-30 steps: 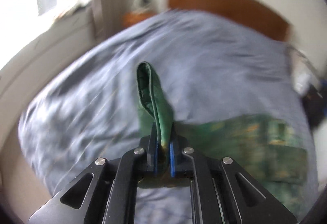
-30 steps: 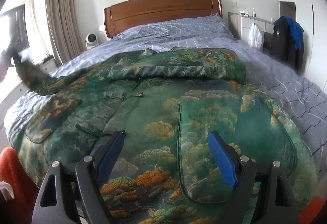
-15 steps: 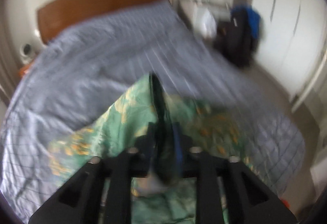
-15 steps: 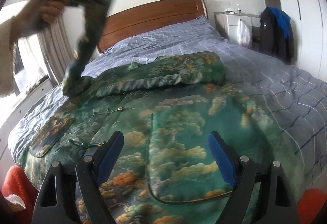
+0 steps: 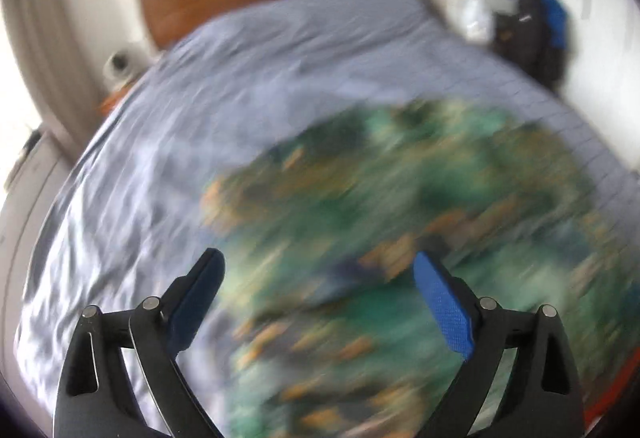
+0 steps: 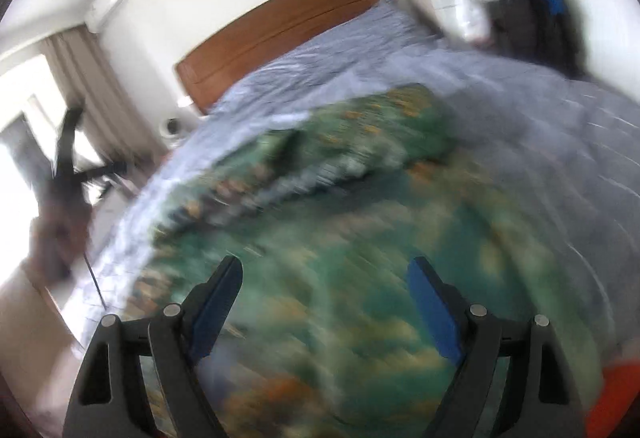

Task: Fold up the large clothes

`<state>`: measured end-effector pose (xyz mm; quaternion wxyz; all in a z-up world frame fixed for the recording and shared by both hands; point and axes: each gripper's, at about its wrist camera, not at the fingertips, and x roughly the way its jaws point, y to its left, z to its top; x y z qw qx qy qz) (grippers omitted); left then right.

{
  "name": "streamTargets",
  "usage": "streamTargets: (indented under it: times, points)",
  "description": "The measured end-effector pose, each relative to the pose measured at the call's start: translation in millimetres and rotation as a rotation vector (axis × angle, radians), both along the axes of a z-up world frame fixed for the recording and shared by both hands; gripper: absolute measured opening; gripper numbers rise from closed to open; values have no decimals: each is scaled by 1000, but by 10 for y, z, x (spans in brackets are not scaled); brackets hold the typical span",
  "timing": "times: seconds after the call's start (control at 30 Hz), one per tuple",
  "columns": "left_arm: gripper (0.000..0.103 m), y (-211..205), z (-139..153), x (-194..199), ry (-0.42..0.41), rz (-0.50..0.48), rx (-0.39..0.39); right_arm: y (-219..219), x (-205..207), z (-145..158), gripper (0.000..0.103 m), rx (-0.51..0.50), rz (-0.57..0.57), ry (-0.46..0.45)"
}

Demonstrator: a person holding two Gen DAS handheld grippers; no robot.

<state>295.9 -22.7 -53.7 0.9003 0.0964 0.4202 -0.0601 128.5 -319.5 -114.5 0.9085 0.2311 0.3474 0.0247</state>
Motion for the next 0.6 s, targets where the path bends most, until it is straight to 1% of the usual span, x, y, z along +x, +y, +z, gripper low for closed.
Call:
streamTargets:
  times: [0.03,0.1,0.13,0.17,0.23,0.3,0.33,0.4,0.47,0.5,0.53,0.57,0.6]
  points:
    - [96,246,-196,-55,52,46,0,18,171,52,84,39,42,11]
    - [95,523,-436,-167,99,100,-22,13,637,77,84,140,109,64]
    - [95,675,-599,-288,124,127,-43,-4,892,46,83,186,123,95]
    - [95,742,-696,-367,132,139,-53,-21,1127,8,82,206,110,121]
    - [95,824,-891,-523,135,167,-74,-28,1489,-72,72,230,100,149]
    - [95,916,-1041,-684,139,195,-139,15,1866,-214,67,250,111,213]
    - [95,943,-1073,-737,142,207,-172,56,2022,-292,61,262,121,251]
    - [95,986,-1149,-809,141,233,-241,136,2206,-401,60,255,101,286]
    - [96,1030,-1177,-827,143,249,-293,276,2348,-497,59,226,127,320]
    - [96,1043,-1189,-823,146,254,-308,317,2383,-536,47,218,143,339]
    - [97,1052,-1198,-814,148,257,-319,380,2420,-570,20,203,160,359]
    - [97,1055,-1201,-821,149,257,-324,435,2446,-578,19,163,167,375]
    - [97,1058,-1193,-822,148,257,-327,467,2450,-540,17,123,161,365]
